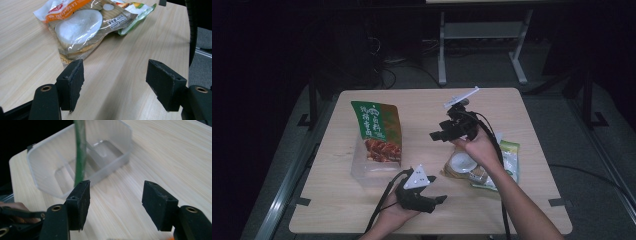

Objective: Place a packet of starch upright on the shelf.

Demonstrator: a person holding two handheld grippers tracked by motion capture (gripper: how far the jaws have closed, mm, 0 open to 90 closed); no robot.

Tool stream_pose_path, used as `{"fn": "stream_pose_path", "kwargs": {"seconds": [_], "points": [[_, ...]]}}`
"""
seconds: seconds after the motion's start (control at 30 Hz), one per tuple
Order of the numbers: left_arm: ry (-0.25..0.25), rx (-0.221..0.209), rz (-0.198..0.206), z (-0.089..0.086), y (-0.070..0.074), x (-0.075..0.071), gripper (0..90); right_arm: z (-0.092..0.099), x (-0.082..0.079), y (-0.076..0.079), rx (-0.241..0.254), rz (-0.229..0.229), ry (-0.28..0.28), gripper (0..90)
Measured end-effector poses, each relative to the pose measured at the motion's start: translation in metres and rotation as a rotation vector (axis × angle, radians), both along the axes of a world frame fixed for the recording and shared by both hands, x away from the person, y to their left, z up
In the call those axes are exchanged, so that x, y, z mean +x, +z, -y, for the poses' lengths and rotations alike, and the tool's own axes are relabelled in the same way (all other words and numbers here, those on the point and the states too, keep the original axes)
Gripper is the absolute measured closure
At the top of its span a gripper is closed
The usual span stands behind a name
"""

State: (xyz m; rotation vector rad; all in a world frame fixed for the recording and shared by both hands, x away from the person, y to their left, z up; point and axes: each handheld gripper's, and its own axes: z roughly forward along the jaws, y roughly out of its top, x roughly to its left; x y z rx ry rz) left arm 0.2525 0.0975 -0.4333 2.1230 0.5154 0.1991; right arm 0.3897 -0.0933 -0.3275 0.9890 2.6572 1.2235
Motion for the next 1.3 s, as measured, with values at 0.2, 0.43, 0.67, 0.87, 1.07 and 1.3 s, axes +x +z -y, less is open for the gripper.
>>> {"fn": "stream_pose_path", "kwargs": {"seconds": [0.2,0.43,0.67,0.87,1.07,1.3], "points": [[0.003,-0.002,-0.006,0.008,0.002,0.006,30.8,0.022,-0.003,-0.001,-0.007,-0.011,-0.044,35.7],[0.019,0.001,-0.003,0.019,0.002,0.019,32.0,0.052,-0.008,-0.006,-0.025,-0.029,-0.102,33.4],[0.048,0.009,-0.012,0.03,-0.001,0.035,34.4,0.078,-0.009,-0.019,-0.055,-0.065,-0.157,32.1],[0.064,0.017,-0.011,0.046,-0.006,0.046,38.9,0.1,-0.004,-0.034,-0.077,-0.108,-0.222,31.5],[0.071,0.016,-0.033,0.058,-0.011,0.058,47.8,0.126,0.0,-0.049,-0.104,-0.156,-0.293,31.5],[0.068,0.042,-0.065,0.066,-0.016,0.067,54.6,0.153,0.003,-0.065,-0.113,-0.212,-0.384,29.8]]}}
